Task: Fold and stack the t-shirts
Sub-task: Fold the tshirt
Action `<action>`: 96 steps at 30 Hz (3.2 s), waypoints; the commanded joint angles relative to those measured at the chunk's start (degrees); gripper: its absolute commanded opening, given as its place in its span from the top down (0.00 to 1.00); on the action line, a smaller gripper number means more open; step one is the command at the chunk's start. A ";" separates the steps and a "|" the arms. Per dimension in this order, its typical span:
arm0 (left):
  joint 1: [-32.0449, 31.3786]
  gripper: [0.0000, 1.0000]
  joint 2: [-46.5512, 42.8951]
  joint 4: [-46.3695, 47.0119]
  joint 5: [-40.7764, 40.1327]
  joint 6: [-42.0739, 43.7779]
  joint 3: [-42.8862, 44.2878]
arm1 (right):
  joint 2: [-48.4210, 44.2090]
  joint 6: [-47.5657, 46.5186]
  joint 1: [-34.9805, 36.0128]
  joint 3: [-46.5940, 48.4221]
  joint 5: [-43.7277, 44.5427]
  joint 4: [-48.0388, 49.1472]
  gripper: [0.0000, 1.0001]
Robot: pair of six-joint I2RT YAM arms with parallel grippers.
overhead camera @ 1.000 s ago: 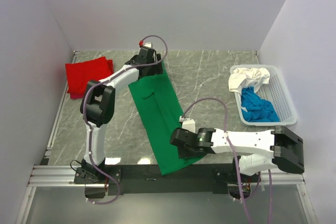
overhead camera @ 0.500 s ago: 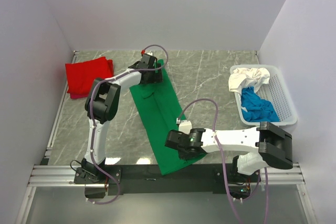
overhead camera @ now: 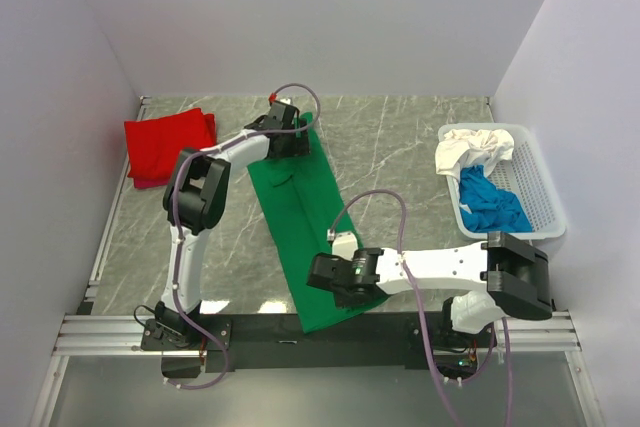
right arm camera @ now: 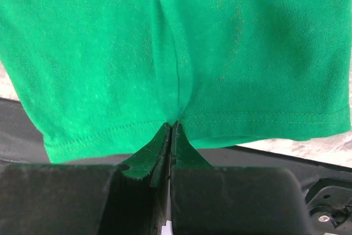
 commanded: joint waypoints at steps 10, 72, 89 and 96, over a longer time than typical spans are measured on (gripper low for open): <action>1.53 0.05 5.71 -1.02 -0.47 1.25 3.74 | 3.77 0.75 3.03 4.16 -0.46 -2.98 1.00; 1.18 0.04 16.87 2.76 6.92 2.83 22.63 | 8.78 -10.06 -8.22 -1.03 -5.20 15.91 0.52; 0.39 0.01 -19.02 14.27 2.26 0.63 4.30 | -7.10 -9.45 -6.38 2.50 4.73 4.75 0.44; -0.14 0.01 -43.74 12.08 -3.89 -2.87 -30.99 | -14.42 -7.77 -8.30 -5.94 4.56 6.94 0.42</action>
